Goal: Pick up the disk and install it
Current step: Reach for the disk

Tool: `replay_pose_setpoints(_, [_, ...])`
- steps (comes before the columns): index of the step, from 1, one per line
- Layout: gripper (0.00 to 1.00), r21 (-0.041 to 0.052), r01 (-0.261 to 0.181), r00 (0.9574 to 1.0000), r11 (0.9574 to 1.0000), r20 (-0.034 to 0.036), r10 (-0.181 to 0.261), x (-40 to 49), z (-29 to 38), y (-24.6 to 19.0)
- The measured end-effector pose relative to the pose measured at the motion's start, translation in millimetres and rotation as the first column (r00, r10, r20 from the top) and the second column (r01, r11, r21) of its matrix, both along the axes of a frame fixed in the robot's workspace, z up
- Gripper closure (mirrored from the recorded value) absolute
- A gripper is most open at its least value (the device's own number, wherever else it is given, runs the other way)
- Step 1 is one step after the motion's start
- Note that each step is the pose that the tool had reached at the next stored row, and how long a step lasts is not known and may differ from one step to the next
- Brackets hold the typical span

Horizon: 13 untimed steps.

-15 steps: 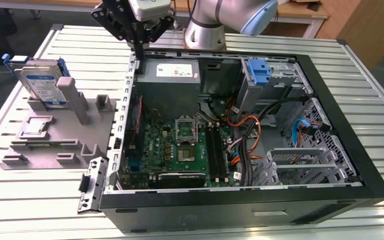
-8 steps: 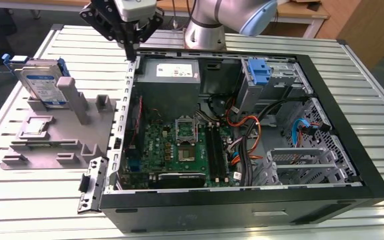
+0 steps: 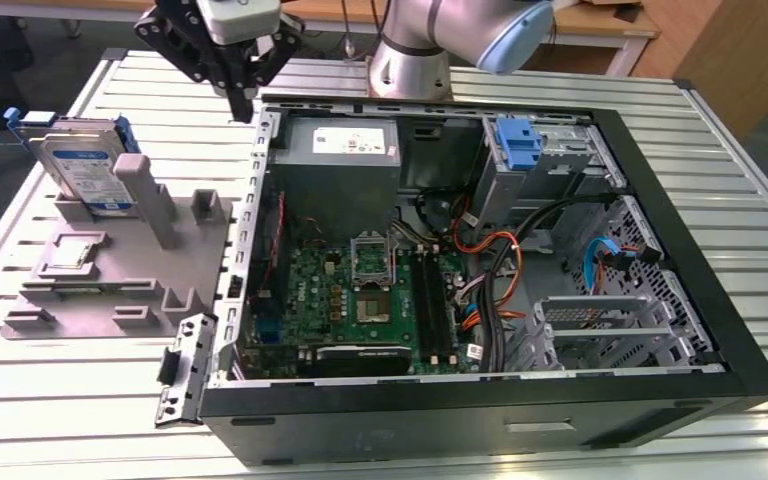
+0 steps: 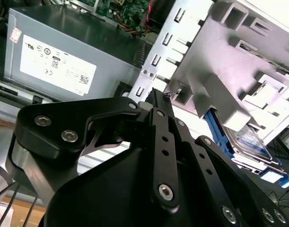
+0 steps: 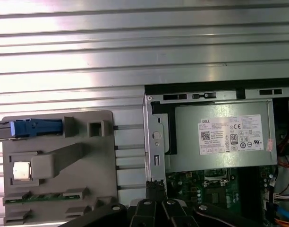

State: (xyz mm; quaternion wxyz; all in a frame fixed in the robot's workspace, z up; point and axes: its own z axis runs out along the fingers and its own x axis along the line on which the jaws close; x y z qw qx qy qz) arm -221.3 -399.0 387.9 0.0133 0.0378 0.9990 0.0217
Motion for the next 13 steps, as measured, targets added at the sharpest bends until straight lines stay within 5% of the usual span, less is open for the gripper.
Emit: replay_pose_setpoints(13, [0.89,0.0,0.0,1.0,1.0,0.0,0.0,-29.7,-2.8,0.0])
